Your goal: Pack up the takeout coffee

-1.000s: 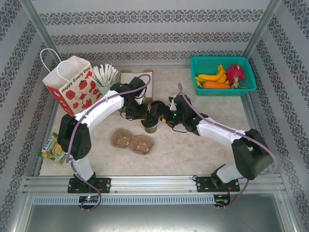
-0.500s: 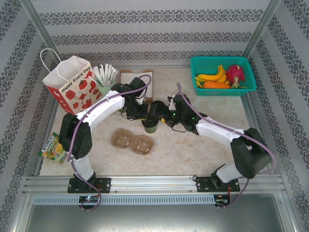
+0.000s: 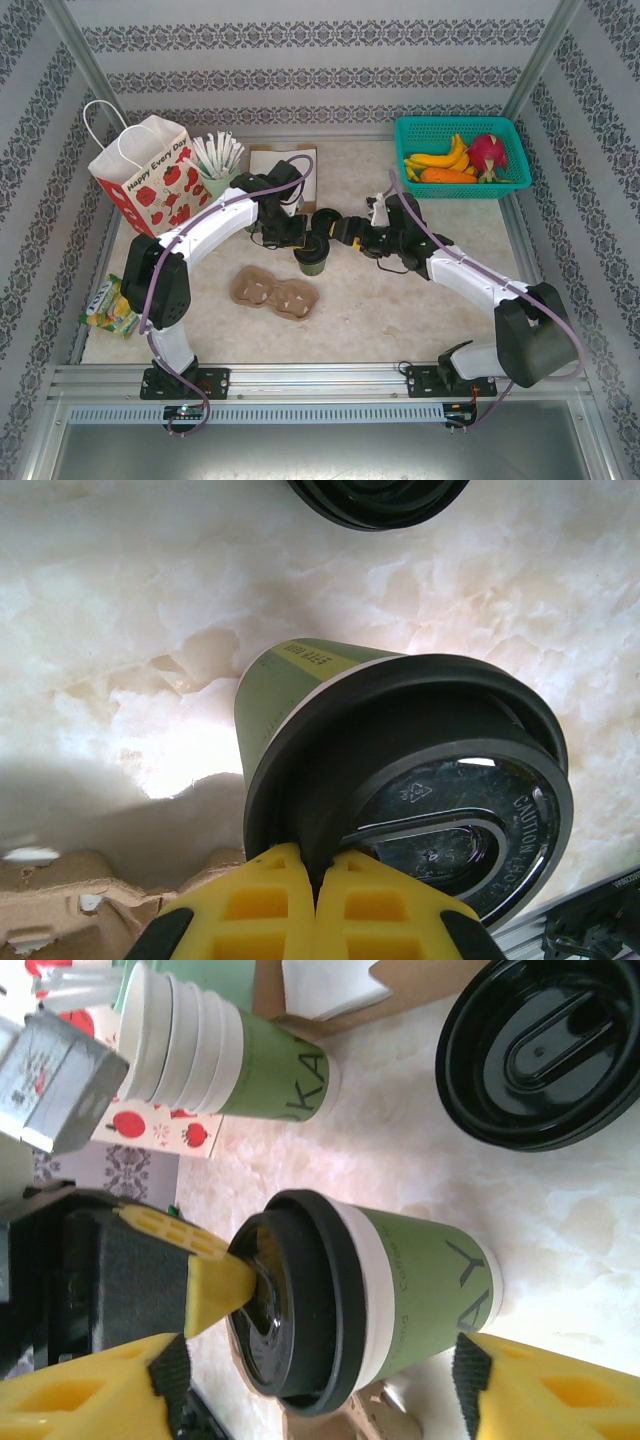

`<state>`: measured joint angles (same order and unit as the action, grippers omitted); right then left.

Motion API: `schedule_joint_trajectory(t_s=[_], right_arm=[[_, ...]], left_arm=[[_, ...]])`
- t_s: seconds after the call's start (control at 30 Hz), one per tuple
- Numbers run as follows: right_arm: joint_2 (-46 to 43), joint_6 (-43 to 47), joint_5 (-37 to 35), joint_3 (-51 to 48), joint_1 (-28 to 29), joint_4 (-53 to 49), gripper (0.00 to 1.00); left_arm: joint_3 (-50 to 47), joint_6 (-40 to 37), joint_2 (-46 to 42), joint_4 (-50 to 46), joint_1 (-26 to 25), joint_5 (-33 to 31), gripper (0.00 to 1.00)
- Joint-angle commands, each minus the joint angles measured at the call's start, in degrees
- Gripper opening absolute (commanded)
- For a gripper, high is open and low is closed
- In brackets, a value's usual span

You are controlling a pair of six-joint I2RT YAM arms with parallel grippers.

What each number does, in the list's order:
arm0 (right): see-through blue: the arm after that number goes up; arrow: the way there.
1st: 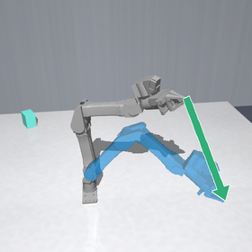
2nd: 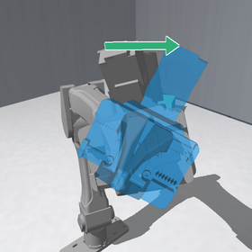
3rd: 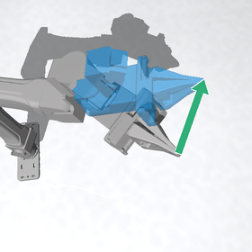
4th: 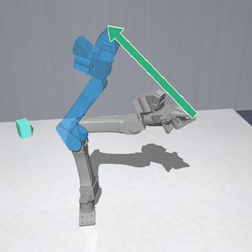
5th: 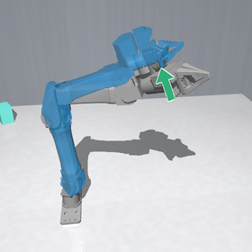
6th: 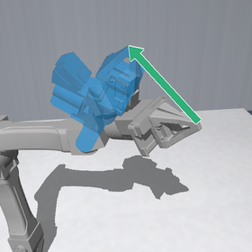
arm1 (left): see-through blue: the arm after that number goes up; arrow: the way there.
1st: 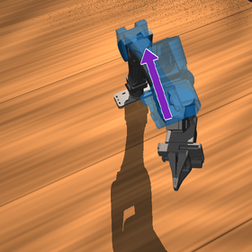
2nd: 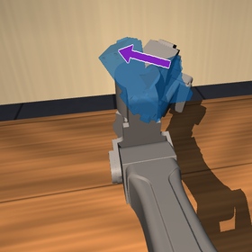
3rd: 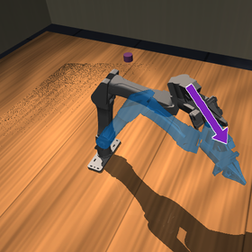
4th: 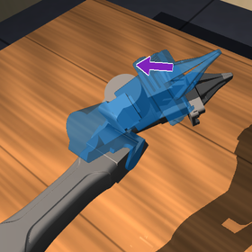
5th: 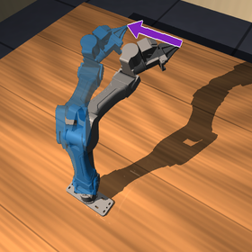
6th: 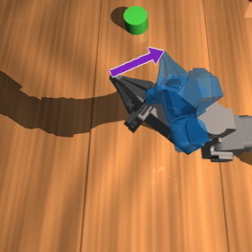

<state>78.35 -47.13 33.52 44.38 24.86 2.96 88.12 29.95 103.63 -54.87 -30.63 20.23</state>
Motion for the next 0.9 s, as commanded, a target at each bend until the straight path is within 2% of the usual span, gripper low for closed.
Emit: schedule_joint_trajectory(t_s=[0.0, 0.17, 0.43, 0.63, 0.87], right_arm=[[0.4, 3.1, 4.6, -0.7, -0.4, -1.6, 0.66], [3.2, 2.9, 6.8, 0.6, -0.1, -0.9, 0.57], [6.3, 1.8, 5.4, 1.8, 0.2, -1.1, 0.42], [8.1, 0.9, 7.3, 2.8, 0.6, 0.4, 0.36], [9.4, 0.8, 6.3, 4.1, 0.6, -1.5, 0.32]], left_arm=[[-1.6, -2.8, 4.7, -2.7, 0.4, -2.2, 0.0], [-0.8, -3.3, 6.0, -3.1, 0.3, -1.9, 0.0], [-1.6, -2.8, 6.0, -2.5, 0.4, -1.9, 0.0], [-1.3, -2.9, 6.1, -2.5, 0.4, -1.7, 0.0], [-0.7, -3.0, 6.8, -2.9, 0.4, -1.2, 0.0]])
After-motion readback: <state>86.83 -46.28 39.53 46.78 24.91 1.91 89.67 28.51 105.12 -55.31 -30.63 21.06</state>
